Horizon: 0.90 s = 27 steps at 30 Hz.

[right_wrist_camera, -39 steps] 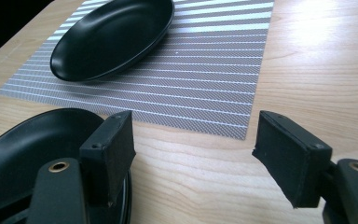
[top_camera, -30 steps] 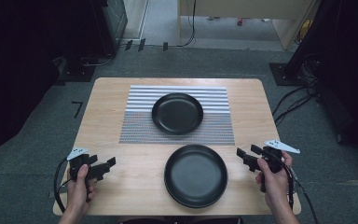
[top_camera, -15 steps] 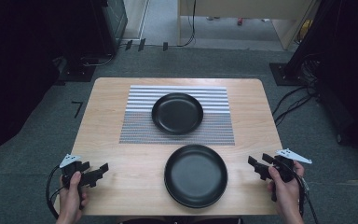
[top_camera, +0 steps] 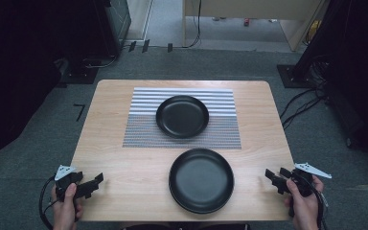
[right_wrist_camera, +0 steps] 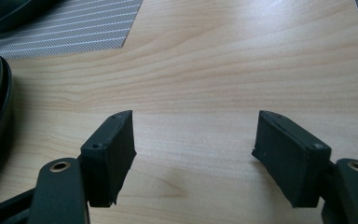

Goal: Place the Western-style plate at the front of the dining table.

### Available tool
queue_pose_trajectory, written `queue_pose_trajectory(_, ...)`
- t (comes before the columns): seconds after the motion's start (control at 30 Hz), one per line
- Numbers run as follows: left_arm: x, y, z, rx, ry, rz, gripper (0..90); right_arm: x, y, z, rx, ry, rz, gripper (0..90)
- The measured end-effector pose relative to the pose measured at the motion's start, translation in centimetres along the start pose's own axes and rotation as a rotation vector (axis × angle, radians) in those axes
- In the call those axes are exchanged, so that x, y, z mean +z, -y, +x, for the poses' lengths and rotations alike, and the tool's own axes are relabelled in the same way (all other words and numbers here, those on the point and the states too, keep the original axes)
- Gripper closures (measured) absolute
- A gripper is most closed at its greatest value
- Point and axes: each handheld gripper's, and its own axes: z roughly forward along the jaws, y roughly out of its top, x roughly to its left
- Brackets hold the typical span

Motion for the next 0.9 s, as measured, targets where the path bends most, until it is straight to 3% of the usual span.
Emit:
queue_pose_trajectory(0.27, 0.2, 0.4, -0.8, 0.057, -0.035, -0.007, 13.4, 0.2, 0.6, 0.3, -0.034, 0.028, 0.003, 28.1)
queue_pose_trajectory(0.4, 0.5, 0.6, -1.5, 0.112, -0.086, 0.000, 13.4, 0.3, 1.0, 0.9, -0.078, 0.055, -0.012, 27.9)
queue_pose_trajectory(0.5, 0.7, 0.8, -2.1, 0.166, -0.131, 0.013, 13.4, 0.3, 1.1, 1.2, -0.055, 0.035, -0.010, 27.9)
queue_pose_trajectory(0.57, 0.7, 0.8, -2.1, 0.167, -0.129, 0.010, 13.3, 0.4, 1.1, 1.4, -0.056, 0.031, -0.004, 27.8)
queue_pose_trajectory(0.9, 0.7, 0.9, -2.1, 0.170, -0.126, 0.004, 13.3, 1.4, 1.9, 3.8, -0.227, 0.169, 0.009, 17.7)
